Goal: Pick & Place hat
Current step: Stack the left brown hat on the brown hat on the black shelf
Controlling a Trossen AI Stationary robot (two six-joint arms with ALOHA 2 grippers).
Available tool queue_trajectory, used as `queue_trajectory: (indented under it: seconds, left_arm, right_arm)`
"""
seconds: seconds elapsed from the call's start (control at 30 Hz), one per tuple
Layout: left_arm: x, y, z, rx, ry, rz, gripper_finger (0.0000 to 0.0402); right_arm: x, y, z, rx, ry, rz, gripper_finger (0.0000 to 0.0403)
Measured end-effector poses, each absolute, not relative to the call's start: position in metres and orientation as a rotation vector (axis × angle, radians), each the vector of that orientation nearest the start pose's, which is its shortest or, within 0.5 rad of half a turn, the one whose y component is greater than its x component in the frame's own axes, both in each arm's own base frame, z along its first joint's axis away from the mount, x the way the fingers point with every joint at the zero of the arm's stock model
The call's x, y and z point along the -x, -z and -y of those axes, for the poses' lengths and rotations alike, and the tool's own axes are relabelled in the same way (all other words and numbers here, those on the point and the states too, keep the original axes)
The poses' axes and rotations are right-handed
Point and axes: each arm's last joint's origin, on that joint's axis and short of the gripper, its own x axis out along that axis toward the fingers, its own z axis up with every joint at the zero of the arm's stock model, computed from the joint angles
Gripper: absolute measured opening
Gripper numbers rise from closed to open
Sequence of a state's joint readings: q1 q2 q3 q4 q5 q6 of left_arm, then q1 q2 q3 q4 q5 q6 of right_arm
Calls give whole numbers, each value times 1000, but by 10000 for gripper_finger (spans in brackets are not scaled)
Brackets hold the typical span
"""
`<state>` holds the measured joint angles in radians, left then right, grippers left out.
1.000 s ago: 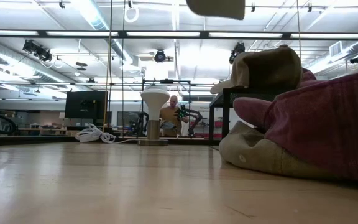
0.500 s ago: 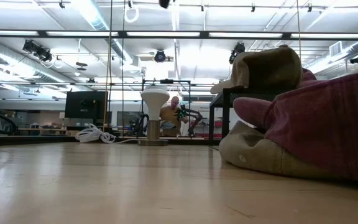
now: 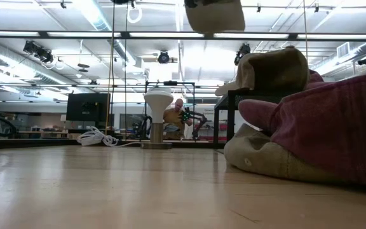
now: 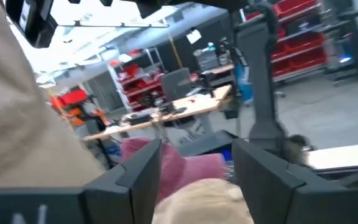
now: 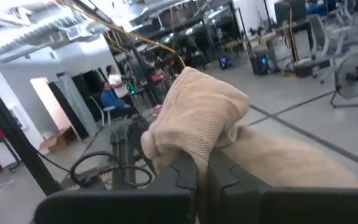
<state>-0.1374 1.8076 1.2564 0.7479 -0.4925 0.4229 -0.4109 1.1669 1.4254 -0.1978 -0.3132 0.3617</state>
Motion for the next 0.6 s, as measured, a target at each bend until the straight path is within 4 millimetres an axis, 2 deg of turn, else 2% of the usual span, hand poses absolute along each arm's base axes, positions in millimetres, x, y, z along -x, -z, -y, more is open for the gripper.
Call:
queue_trajectory:
  seconds: [0.17, 0.3, 0.43, 0.6]
  left_arm:
    - [-415, -298, 32, -365, -422, 112, 178]
    - [-413, -297, 25, -354, -601, 60, 160]
    - [-408, -297, 29, -397, -765, -9, 134]
    - [-400, -308, 40, -454, -805, -39, 93]
  right_arm:
    - [-227, -466, 86, -380, 33, 36, 4]
    - [-228, -466, 85, -399, -23, 18, 4]
    - [-219, -464, 80, -392, -27, -25, 4]
    - [-207, -458, 77, -392, 21, -121, 4]
